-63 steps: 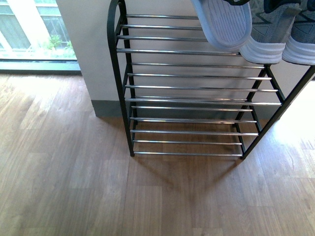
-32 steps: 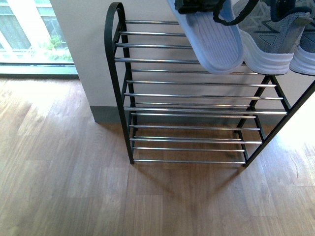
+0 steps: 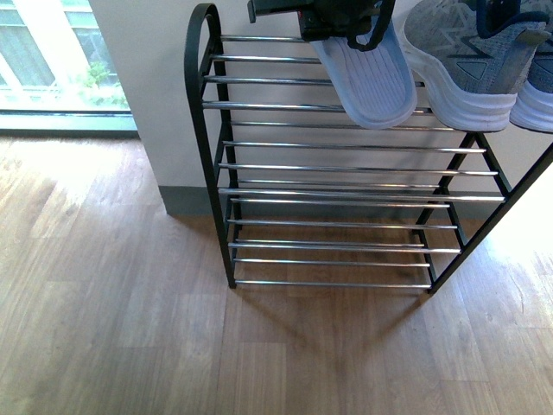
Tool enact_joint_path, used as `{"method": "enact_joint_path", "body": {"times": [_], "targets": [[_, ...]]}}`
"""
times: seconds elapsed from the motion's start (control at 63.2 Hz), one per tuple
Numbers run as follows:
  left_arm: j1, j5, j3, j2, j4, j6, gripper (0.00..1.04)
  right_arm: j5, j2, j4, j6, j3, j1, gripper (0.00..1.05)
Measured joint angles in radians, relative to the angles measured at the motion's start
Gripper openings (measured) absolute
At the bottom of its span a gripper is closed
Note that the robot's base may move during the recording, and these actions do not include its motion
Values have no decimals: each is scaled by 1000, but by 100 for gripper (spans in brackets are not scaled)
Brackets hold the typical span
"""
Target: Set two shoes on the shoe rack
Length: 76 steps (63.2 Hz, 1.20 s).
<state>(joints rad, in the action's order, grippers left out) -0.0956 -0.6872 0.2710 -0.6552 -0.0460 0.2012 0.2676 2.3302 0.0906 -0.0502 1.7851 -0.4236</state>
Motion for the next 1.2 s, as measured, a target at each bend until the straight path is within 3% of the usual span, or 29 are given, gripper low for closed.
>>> {"method": "enact_joint_path", "body": {"times": [0.285,0.728,0.934,0.997,1.124,1.203], "targets": [[0,0,0,0,0,0,2,14,40,43,-76,82,34,3],[0,0,0,0,0,0,2,15,-2,56,-105,37,55,95],[0,0,0,0,0,0,2,22,-117,140,-151,-9,97,96],[0,0,0,0,0,0,2,-24,-187,120,-158,-61,120,96],[0,0,0,0,0,0,2,-98,-358,-19,-115,-224,159,96],[0,0,0,0,0,0,2,-109,-520,-190,3,-389,193,96]]}}
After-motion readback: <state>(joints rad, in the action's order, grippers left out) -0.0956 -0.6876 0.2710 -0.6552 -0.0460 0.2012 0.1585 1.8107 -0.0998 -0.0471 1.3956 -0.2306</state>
